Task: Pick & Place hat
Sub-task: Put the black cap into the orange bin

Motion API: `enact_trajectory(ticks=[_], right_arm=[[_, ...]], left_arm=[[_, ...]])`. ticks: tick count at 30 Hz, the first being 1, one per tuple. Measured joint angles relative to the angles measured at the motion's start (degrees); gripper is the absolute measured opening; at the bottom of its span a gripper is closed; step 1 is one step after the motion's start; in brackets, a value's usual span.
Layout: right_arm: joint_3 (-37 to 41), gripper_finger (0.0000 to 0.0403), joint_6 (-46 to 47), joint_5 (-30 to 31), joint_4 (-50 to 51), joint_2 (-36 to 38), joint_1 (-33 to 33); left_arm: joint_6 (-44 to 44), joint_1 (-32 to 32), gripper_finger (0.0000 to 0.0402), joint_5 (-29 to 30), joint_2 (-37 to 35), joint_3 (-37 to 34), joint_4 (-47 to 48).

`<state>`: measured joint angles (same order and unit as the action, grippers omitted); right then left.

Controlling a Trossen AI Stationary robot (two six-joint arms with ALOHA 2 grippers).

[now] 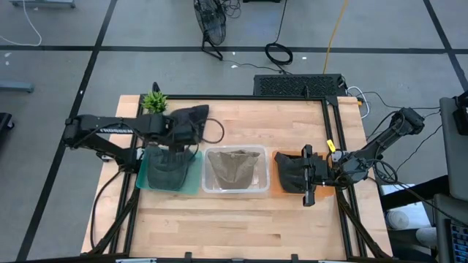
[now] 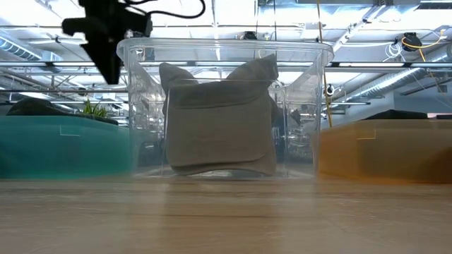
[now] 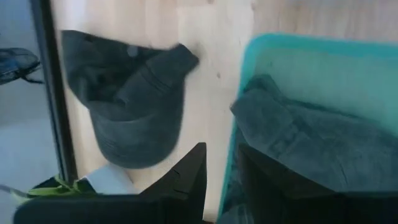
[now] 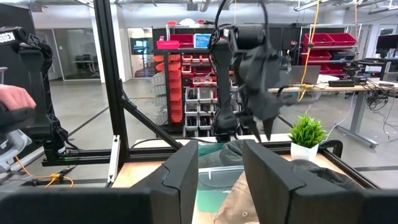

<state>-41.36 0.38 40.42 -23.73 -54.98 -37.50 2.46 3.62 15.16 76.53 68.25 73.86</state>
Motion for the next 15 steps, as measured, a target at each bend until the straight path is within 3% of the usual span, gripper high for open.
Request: enact_trajectory(ticks=[6, 10, 15], right_arm=[[0.00, 0.0114, 0.00, 0.00, -0.01, 0.00, 0.00], [0.00, 0.0114, 0.00, 0.00, 0.00, 0.00, 0.01], [0.01, 0.0114, 0.01, 0.00, -0.02, 0.00, 0.00]], left_arm=[[5.91, -3.47, 0.0102, 0.49, 0.00, -1.70, -0.95], [18.01, -4.86, 0.0102, 7.19, -0.02, -1.70, -4.11], [31.74, 1.57, 0.0133, 9.73, 0.52, -1.70, -10.40]])
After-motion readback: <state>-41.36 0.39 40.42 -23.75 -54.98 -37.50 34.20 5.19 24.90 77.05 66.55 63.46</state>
